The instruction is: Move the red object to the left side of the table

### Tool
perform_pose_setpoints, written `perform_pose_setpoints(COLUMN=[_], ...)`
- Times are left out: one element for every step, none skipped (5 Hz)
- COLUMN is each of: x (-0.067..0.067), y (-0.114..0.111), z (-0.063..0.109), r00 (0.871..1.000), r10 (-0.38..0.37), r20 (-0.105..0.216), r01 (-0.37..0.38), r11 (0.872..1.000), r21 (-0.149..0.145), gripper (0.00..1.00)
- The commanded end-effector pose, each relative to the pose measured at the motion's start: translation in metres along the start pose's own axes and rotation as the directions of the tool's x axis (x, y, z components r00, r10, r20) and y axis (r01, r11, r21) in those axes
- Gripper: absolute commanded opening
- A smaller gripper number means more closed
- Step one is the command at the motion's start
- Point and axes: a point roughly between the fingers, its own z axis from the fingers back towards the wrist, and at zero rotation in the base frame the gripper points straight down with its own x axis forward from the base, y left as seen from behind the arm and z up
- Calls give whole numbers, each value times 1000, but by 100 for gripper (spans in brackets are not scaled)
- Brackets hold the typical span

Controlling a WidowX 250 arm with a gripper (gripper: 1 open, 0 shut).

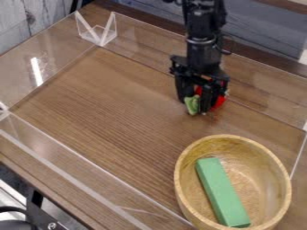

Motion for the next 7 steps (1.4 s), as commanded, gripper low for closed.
perform_pose_setpoints(x=[0,-10,-25,-42,-59,-68,-78], y=[-5,0,14,42,83,118,150], z=[51,75,99,114,115,109,98], r00=[993,990,984,973,918,852,870], r10=[-39,-9,43,138,347,483,456], r20=[116,143,172,183,193,199,190], r01=[36,3,-54,-153,-365,-504,-479], r11=[999,999,997,986,929,861,872], r21=[28,45,62,70,67,71,99], gripper=[0,0,0,0,0,0,0])
